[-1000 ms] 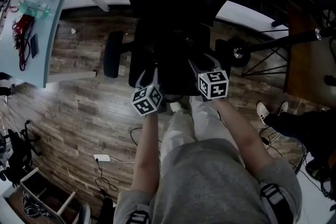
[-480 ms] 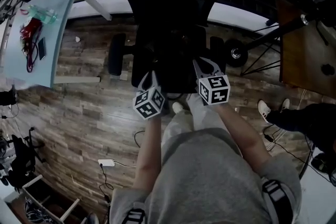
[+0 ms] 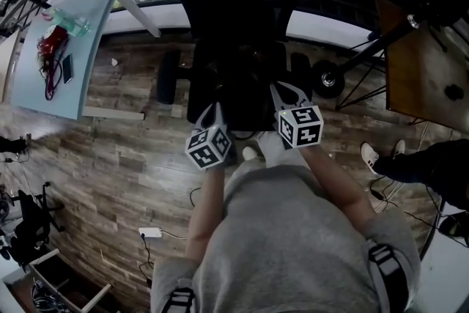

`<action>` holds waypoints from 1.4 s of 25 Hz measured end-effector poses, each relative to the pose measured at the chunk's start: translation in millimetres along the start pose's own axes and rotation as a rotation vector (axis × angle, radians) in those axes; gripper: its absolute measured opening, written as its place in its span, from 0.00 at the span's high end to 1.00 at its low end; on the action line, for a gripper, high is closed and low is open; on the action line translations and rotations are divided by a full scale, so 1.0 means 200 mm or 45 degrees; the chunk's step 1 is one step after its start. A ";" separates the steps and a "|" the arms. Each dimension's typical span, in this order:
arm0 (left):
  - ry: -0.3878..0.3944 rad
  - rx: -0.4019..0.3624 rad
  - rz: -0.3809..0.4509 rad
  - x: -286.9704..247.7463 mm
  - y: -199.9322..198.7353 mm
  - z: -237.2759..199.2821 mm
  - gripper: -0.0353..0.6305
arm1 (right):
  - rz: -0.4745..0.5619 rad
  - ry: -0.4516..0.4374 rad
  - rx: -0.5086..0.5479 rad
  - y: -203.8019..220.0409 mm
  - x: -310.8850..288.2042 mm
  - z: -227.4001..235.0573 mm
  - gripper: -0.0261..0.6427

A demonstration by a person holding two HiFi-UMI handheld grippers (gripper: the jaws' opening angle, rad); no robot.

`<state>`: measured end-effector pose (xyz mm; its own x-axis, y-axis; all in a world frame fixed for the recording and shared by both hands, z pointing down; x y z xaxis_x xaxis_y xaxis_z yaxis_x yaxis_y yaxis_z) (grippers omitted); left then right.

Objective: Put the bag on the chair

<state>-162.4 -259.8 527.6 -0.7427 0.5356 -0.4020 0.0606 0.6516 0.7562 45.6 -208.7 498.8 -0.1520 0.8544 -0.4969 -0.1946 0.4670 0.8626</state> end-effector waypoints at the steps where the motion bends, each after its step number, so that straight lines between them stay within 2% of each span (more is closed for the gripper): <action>1: 0.006 -0.005 -0.001 0.01 -0.01 0.01 0.93 | 0.004 -0.005 -0.002 -0.01 0.01 -0.01 0.95; 8: 0.045 0.010 0.016 0.06 -0.05 0.03 0.93 | 0.028 -0.026 0.003 -0.04 0.07 -0.02 0.95; 16: 0.048 -0.008 -0.004 0.06 -0.05 0.05 0.93 | 0.023 -0.046 0.029 -0.04 0.10 -0.03 0.95; 35: 0.051 0.019 0.002 0.06 -0.04 0.05 0.93 | 0.010 -0.083 0.044 -0.05 0.09 -0.04 0.95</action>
<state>-164.6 -252.5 511.7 -0.7688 0.5148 -0.3793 0.0717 0.6588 0.7489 36.4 -199.0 481.0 -0.0896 0.8706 -0.4838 -0.1596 0.4669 0.8698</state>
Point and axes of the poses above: the fingertips, and each gripper's own axes: x backward along the fingers, z to its right, y out of its underside, the point moved 6 cm from there along x, backward along the fingers, and after that the axes turned 15 degrees about y, right-handed, at the moved point
